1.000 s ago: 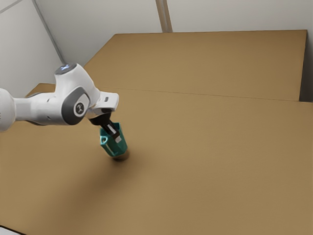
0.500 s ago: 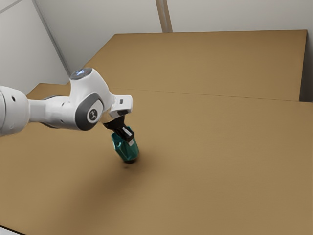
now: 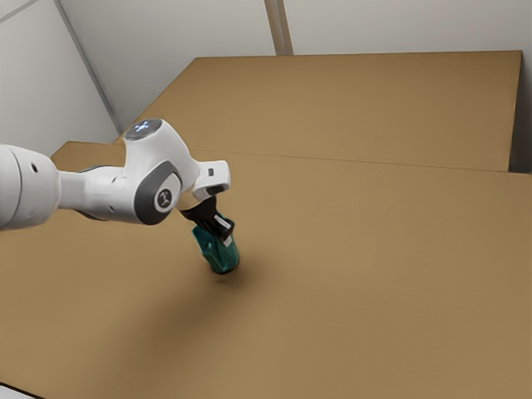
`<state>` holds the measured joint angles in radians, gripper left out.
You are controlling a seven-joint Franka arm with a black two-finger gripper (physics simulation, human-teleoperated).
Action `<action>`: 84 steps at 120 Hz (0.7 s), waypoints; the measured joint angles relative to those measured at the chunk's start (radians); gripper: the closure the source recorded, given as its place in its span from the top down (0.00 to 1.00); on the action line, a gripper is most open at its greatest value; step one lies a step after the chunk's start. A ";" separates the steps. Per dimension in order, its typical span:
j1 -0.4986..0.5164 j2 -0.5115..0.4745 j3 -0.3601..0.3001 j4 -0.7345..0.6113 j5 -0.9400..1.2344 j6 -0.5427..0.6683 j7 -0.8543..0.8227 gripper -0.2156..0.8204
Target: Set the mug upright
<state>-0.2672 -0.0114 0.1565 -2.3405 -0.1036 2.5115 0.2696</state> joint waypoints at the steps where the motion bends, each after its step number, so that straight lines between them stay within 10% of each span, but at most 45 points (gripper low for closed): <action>1: -0.001 0.000 0.000 0.000 0.000 0.000 -0.001 0.07; 84: -0.015 -0.011 0.002 0.025 -0.011 -0.011 -0.028 0.53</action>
<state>-0.2819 -0.0228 0.1586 -2.3153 -0.1148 2.5003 0.2413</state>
